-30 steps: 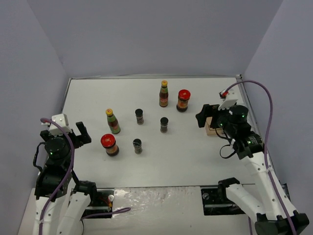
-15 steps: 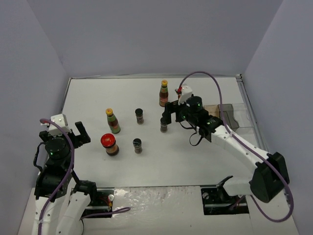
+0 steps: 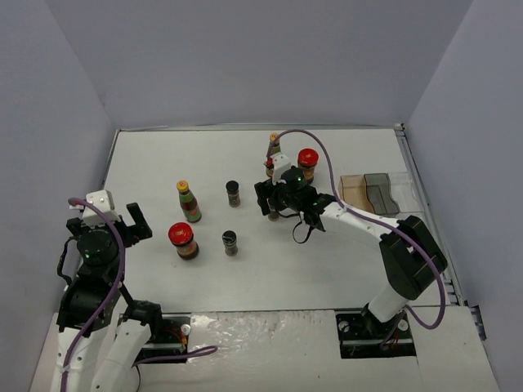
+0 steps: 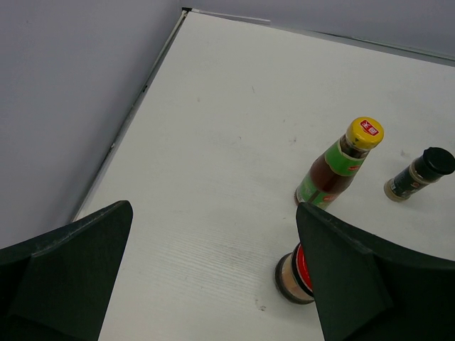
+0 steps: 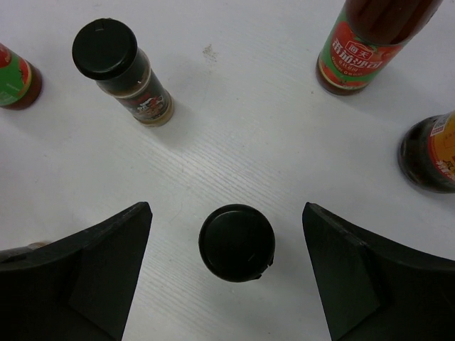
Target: Organize the condiment bottles
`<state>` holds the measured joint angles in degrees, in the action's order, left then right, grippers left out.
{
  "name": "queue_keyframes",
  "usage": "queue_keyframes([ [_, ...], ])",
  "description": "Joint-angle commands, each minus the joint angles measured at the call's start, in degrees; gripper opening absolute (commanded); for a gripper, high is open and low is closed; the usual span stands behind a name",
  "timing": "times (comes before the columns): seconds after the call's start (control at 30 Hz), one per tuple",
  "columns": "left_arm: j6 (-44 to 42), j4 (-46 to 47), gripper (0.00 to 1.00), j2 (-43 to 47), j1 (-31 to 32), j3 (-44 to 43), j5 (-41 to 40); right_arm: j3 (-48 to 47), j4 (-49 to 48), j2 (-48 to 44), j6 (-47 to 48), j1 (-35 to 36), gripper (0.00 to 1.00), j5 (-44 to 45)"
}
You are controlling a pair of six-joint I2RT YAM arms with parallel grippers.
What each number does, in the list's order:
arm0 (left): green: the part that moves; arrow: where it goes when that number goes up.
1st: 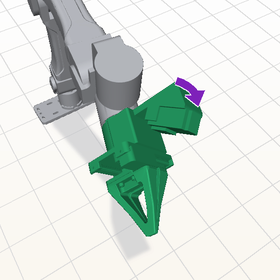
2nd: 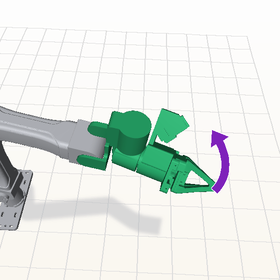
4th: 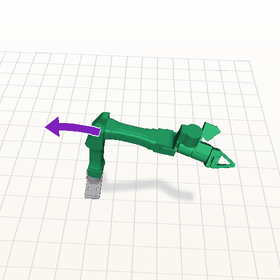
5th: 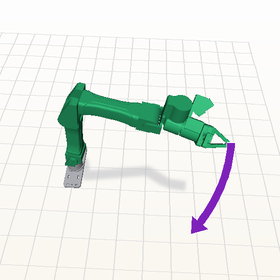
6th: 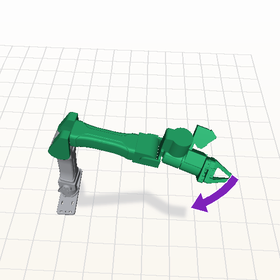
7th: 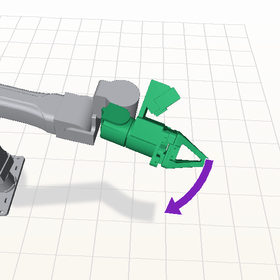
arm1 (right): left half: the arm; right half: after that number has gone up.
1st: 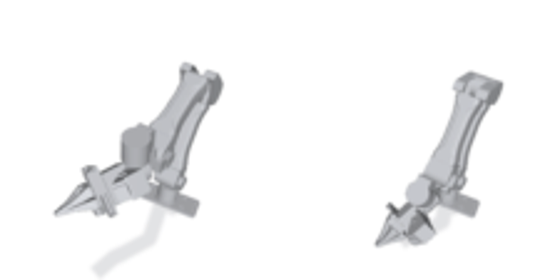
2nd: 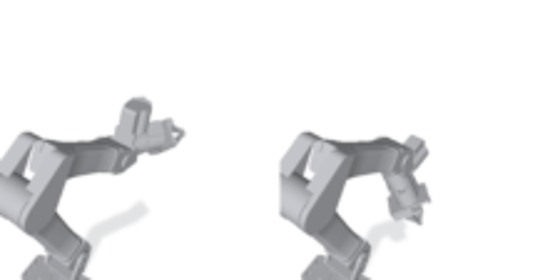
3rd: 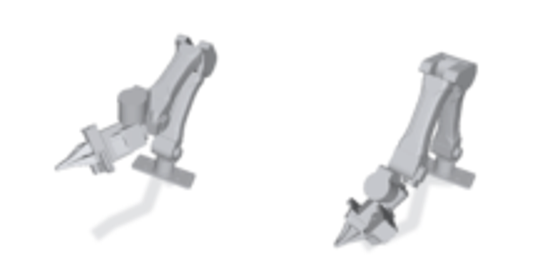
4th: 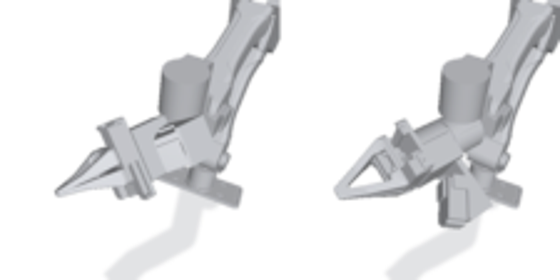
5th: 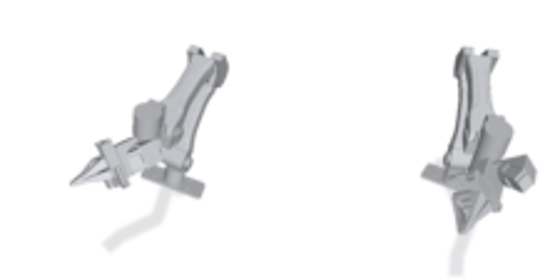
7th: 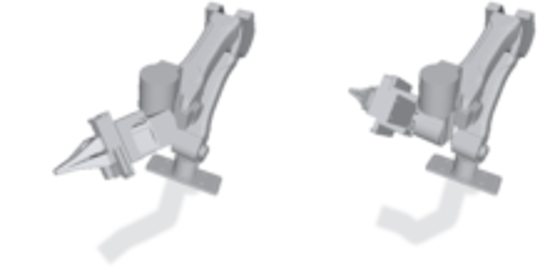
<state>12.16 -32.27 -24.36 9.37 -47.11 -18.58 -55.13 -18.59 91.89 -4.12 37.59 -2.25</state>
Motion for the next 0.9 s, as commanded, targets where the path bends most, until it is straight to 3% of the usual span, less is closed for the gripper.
queue_keyframes([
  [0.0, 0.23, 3.09, 0.97, -1.22, 0.69, -0.7, -1.2, -0.37, -7.12, 0.52, 0.43, 0.38, 0.79, 2.07],
  [0.43, 0.23, 3.04, 0.97, -1.22, 0.74, -0.67, -0.93, 3.74, -6.67, -1.24, -0.01, 0.34, 0.6, 4.15],
  [0.53, 0.23, 2.98, 0.97, -1.24, 0.74, -0.61, -1.02, 4.06, -6.75, -1.88, -0.04, 0.38, 0.49, 4.9],
  [0.73, 0.23, 2.92, 0.97, -1.29, 0.83, -0.69, -1.02, 4.23, -4.54, -7.63, 0.17, 0.26, 0.03, 8.18],
  [0.87, 0.23, 2.92, 0.97, -0.9, 0.83, -0.52, -1.1, 3.59, -0.87, -14.17, 0.18, -0.84, 0.0, 13.09],
])
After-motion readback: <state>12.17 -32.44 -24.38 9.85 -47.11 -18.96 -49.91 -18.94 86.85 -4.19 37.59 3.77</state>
